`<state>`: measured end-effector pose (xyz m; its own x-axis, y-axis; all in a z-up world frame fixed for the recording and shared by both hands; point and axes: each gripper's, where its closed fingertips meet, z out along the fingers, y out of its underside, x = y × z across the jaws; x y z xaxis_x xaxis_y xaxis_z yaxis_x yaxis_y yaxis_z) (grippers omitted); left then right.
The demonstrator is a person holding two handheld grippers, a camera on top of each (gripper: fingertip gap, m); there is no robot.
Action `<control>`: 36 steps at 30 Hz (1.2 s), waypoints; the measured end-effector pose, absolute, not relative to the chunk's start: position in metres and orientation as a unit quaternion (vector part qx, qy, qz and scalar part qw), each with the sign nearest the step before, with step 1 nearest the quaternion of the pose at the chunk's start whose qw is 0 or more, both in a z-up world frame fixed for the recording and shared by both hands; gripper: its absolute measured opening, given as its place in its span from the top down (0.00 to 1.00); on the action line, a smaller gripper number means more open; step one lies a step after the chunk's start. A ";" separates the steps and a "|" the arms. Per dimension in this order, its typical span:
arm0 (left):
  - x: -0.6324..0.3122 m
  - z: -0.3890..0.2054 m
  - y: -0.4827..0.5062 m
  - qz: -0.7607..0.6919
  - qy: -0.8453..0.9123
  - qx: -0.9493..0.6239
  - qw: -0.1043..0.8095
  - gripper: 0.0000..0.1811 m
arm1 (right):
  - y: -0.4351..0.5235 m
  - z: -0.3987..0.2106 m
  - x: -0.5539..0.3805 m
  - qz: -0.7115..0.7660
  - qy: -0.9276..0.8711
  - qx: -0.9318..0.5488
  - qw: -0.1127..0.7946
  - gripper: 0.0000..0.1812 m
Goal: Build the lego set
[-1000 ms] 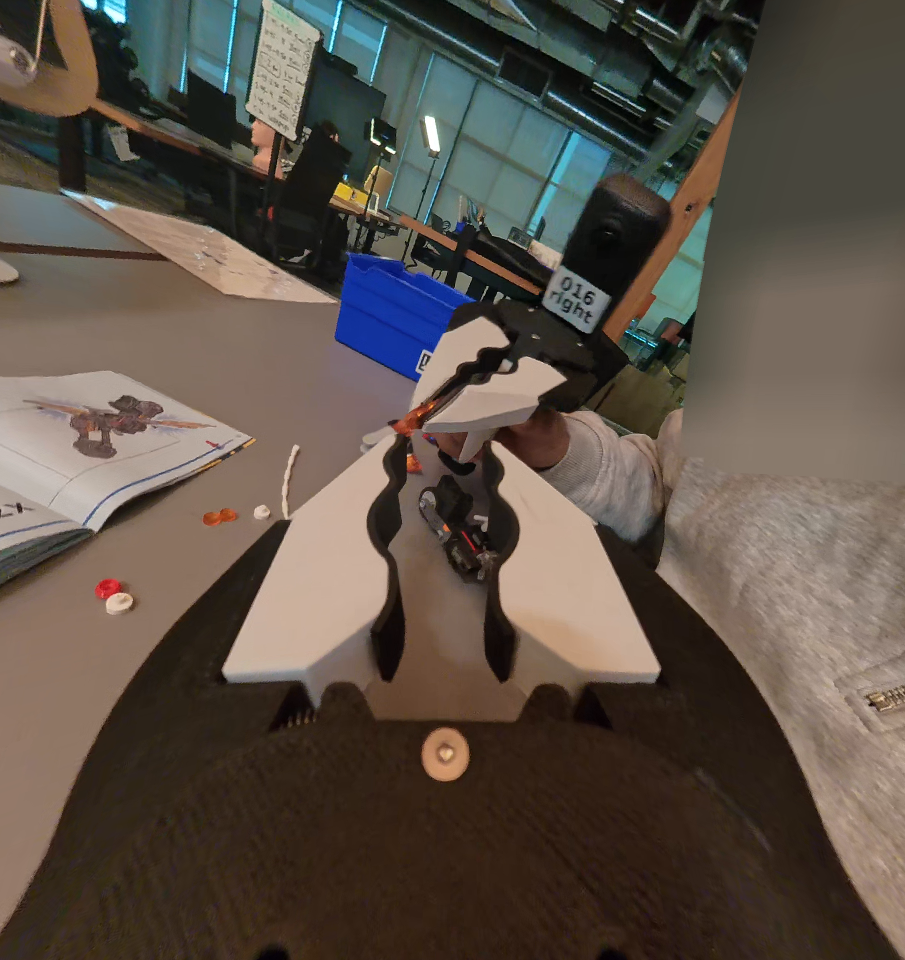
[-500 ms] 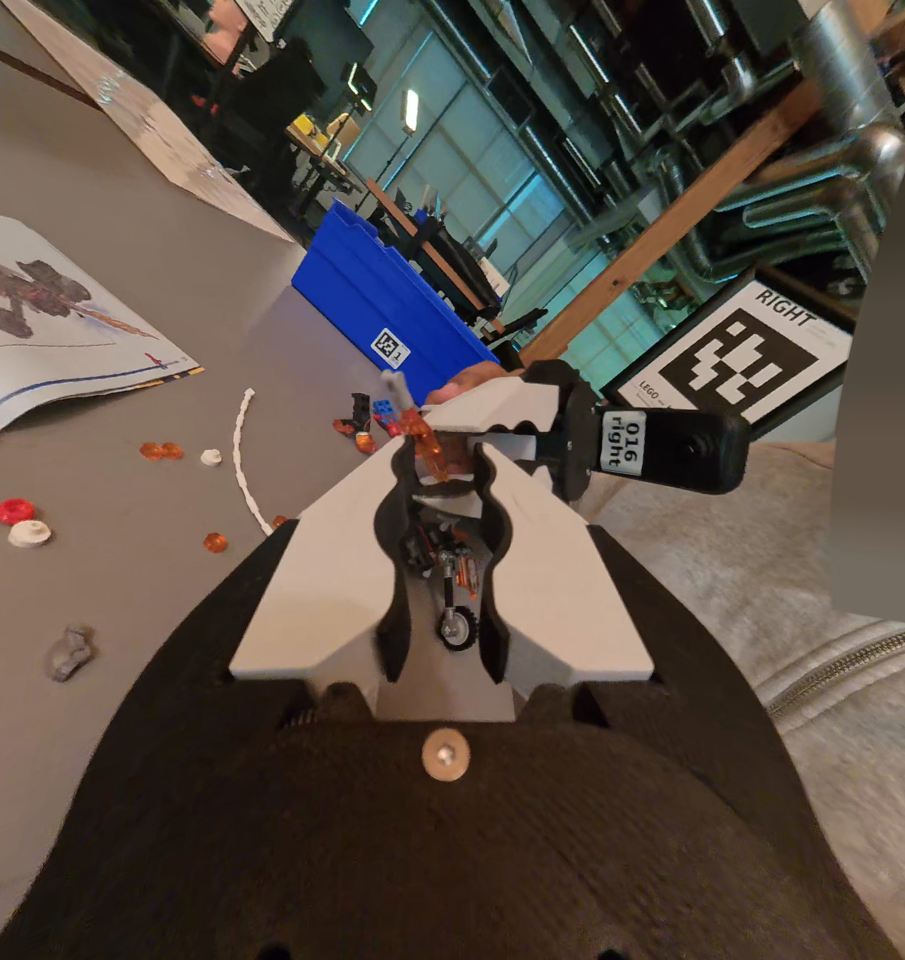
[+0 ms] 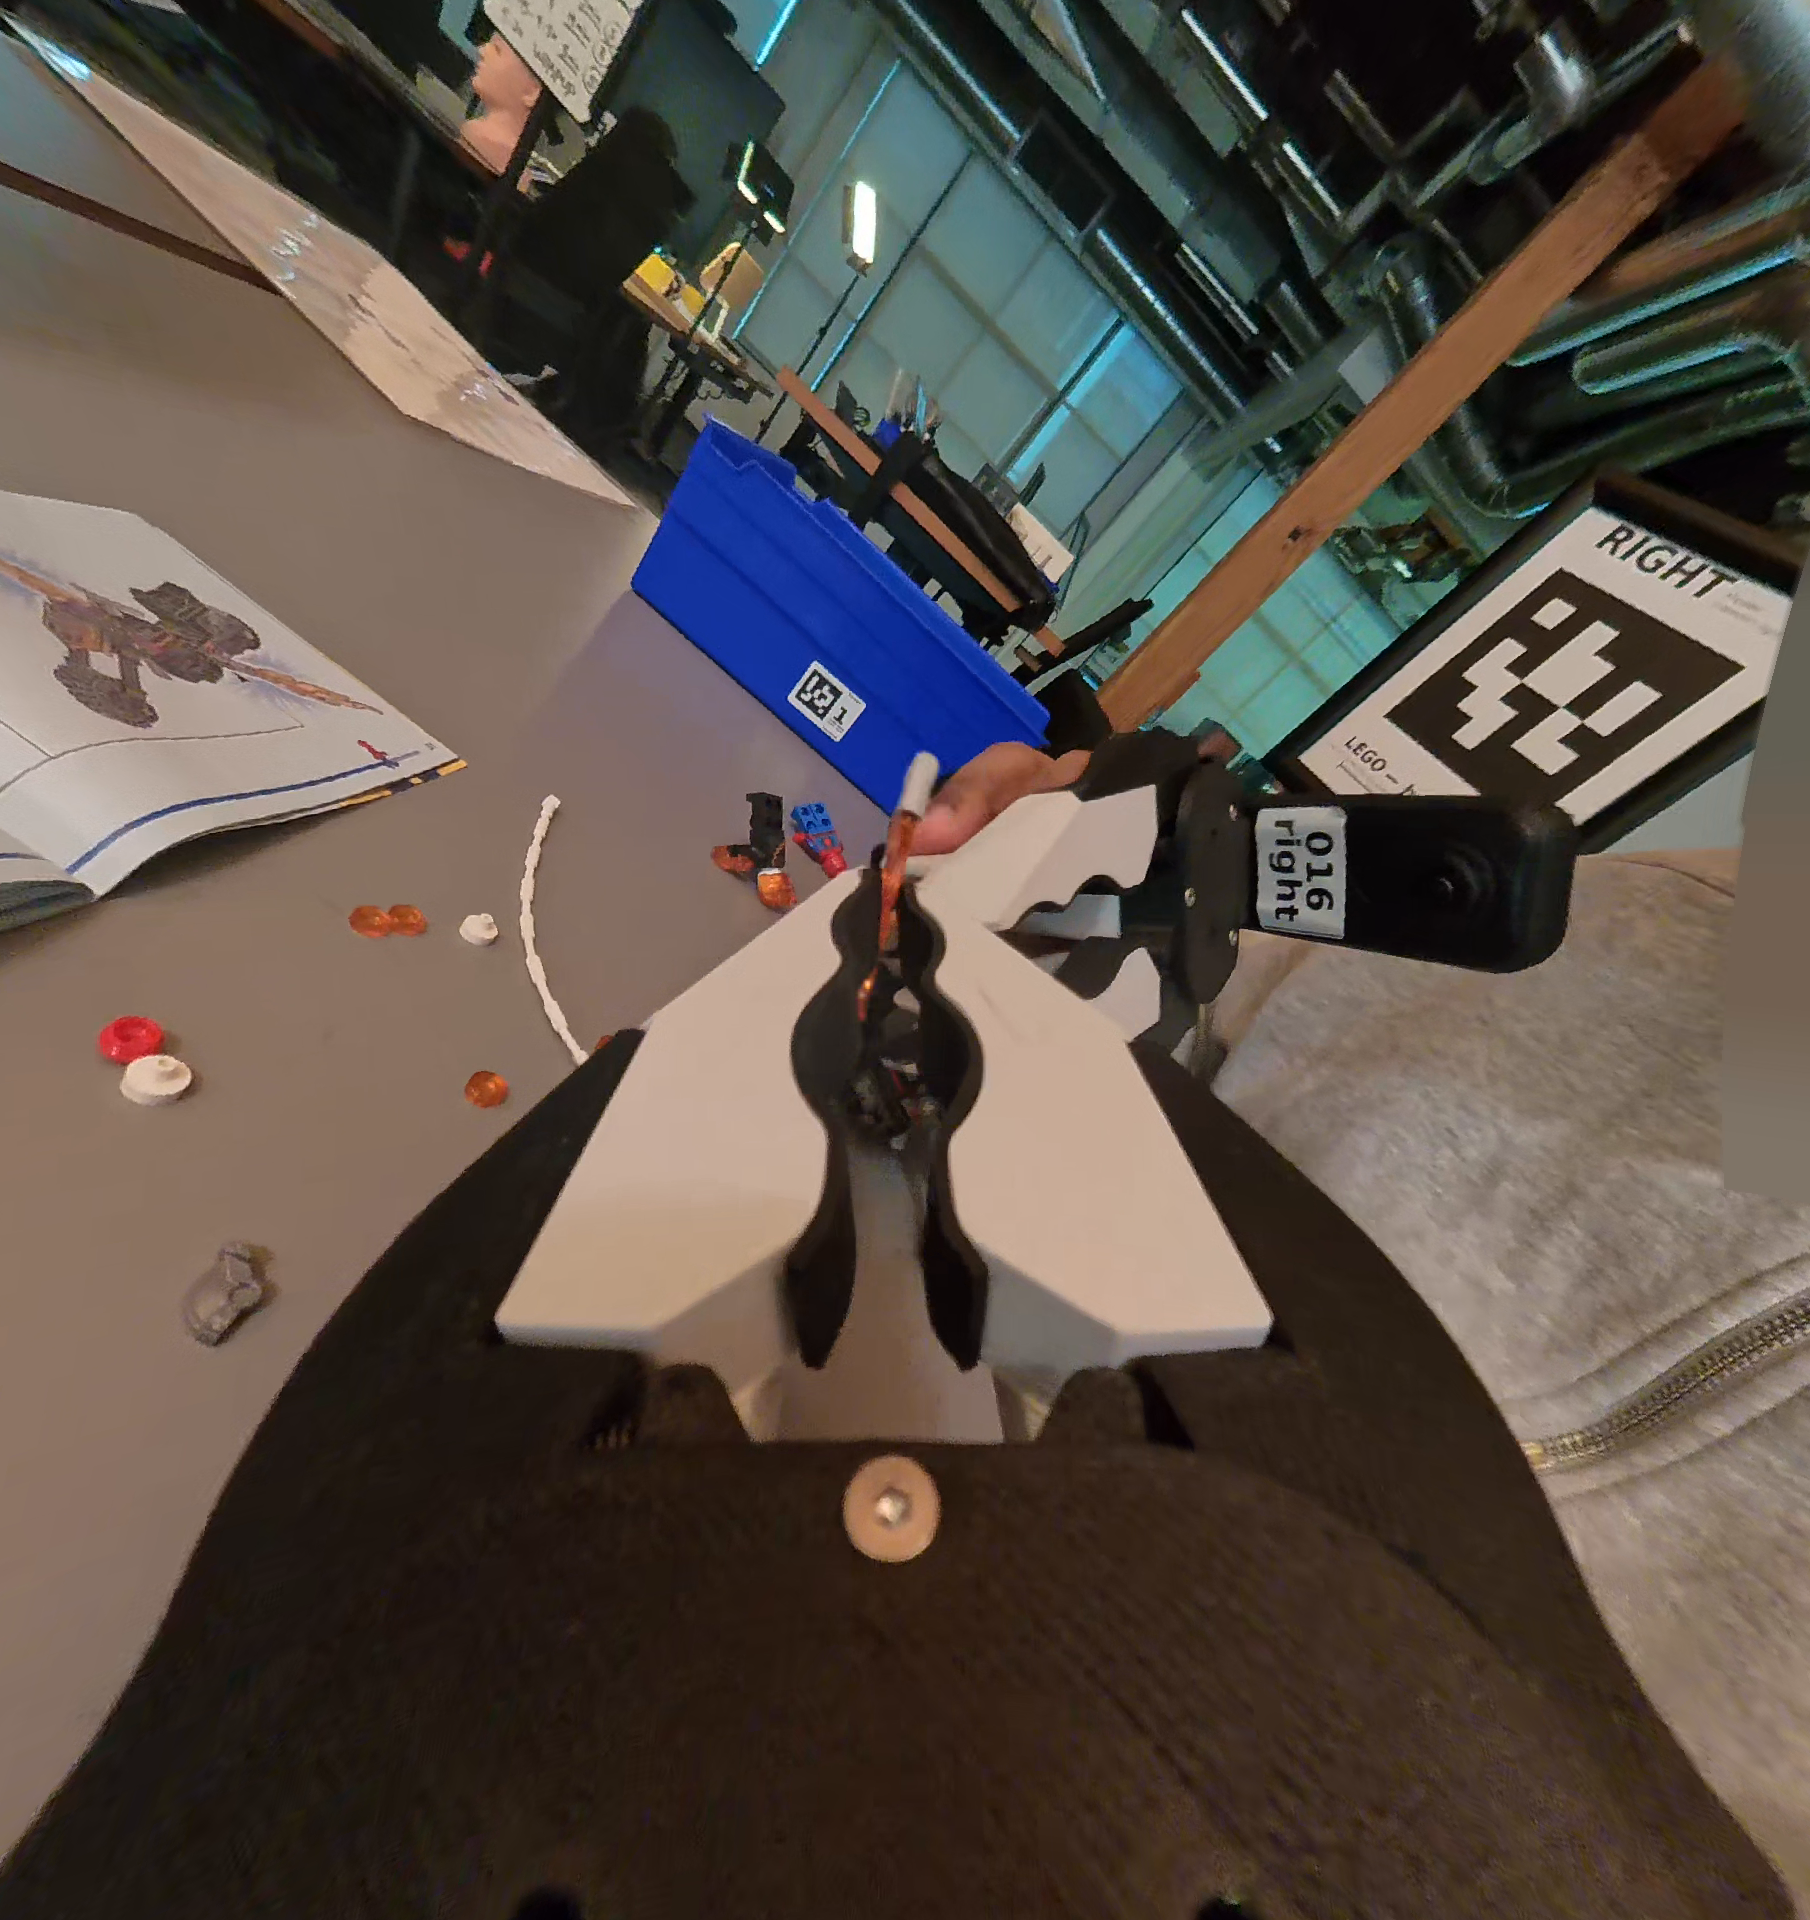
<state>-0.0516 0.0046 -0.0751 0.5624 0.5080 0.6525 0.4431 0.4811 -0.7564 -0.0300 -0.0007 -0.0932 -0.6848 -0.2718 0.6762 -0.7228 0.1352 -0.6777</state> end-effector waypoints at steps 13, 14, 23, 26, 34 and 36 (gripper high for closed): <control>-0.052 -0.075 -0.005 0.017 -0.479 -0.490 0.728 1.00 | 0.012 -0.059 -0.043 0.643 -0.731 0.229 0.009 0.97; -0.052 -0.076 -0.004 0.017 -0.479 -0.492 0.727 1.00 | 0.013 -0.054 -0.045 0.652 -0.727 0.216 -0.009 0.98; -0.049 -0.075 0.006 0.015 -0.461 -0.516 0.722 1.00 | 0.009 -0.063 -0.066 0.632 -0.754 0.109 -0.144 0.78; -0.047 -0.077 0.010 0.017 -0.455 -0.530 0.716 1.00 | 0.009 -0.067 -0.060 0.613 -0.750 0.078 -0.234 0.77; -0.045 -0.076 0.016 0.006 -0.446 -0.537 0.716 1.00 | 0.010 -0.073 -0.056 0.590 -0.751 0.066 -0.291 0.82; -0.045 -0.076 0.017 0.005 -0.445 -0.538 0.716 1.00 | 0.010 -0.074 -0.053 0.585 -0.752 0.072 -0.294 0.83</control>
